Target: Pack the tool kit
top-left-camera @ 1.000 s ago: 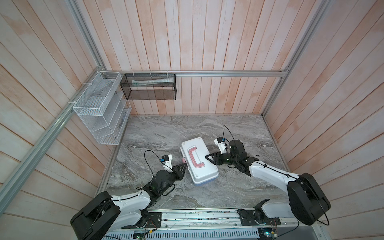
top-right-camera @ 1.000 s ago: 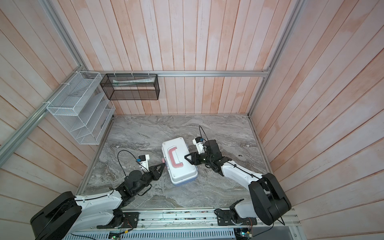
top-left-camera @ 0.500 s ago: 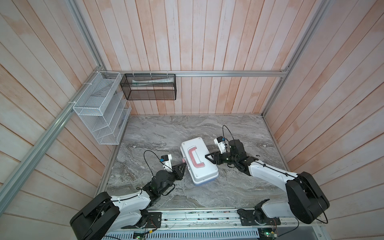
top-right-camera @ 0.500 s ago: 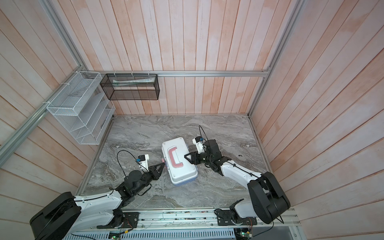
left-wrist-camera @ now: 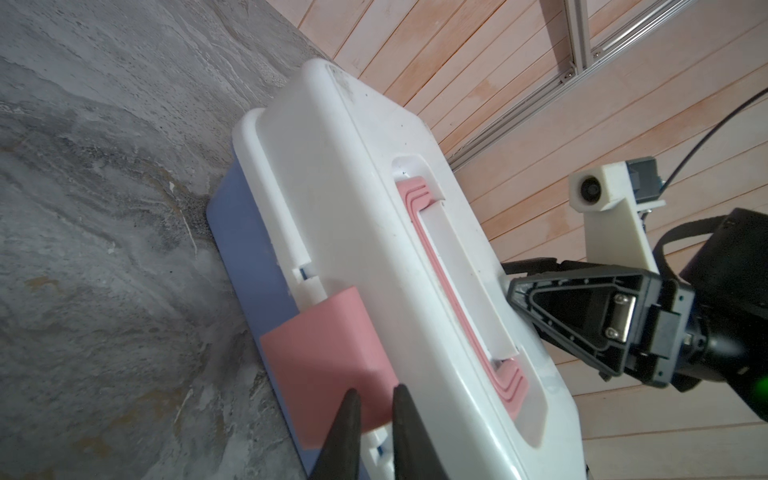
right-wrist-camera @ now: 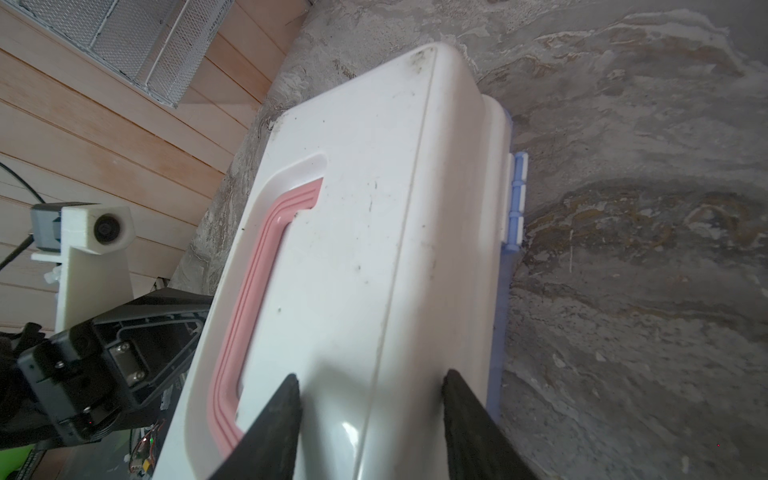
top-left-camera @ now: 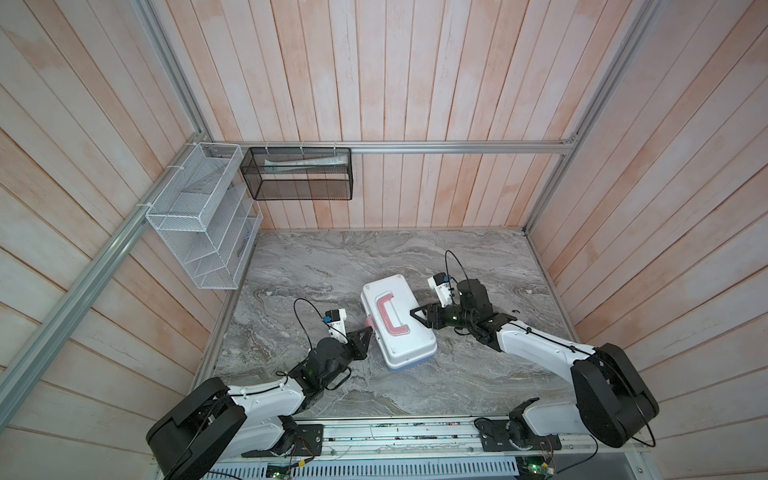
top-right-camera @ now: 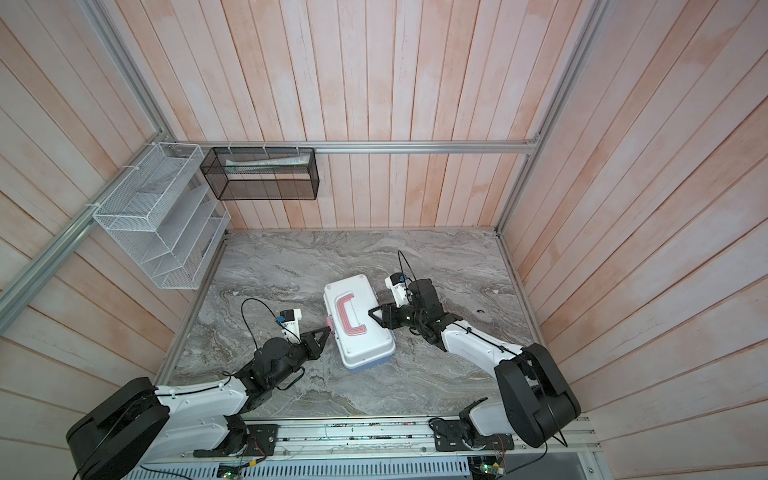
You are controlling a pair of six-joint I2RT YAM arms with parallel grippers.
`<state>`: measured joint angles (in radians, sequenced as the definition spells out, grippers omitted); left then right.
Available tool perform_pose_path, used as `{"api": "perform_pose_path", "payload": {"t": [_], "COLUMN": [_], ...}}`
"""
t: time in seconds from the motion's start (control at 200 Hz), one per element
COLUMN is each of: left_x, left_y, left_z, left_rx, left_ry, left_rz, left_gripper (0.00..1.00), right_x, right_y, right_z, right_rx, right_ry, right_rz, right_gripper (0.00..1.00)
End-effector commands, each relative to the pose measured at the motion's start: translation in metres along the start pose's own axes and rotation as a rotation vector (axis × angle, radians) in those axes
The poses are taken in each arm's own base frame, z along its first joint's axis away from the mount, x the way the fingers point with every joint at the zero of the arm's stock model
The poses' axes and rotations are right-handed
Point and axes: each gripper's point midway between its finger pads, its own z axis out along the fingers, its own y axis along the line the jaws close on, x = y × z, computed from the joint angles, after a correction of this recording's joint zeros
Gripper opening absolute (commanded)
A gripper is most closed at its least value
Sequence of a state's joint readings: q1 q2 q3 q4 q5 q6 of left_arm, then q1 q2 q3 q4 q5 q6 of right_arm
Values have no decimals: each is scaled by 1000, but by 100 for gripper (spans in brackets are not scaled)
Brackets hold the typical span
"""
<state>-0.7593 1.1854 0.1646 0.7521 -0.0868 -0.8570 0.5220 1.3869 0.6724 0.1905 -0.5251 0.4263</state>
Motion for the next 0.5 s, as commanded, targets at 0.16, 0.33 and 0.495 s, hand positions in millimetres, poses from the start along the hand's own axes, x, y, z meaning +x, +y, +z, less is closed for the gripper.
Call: {"api": "perform_pose_path", "payload": {"t": [0.16, 0.33, 0.495], "left_x": [-6, -5, -4], "left_y": [-3, -4, -5], "left_z": [3, 4, 6], "left_rx": [-2, 6, 7], "left_ry": [-18, -12, -7], "left_rz": [9, 10, 11], "left_gripper": [16, 14, 12], "right_x": [33, 31, 31], "right_y": [8, 9, 8], "right_z": [9, 8, 9], "right_rx": [-57, -57, -55], "right_ry": [128, 127, 127], "right_rz": [39, 35, 36], "right_gripper": [51, 51, 51]}}
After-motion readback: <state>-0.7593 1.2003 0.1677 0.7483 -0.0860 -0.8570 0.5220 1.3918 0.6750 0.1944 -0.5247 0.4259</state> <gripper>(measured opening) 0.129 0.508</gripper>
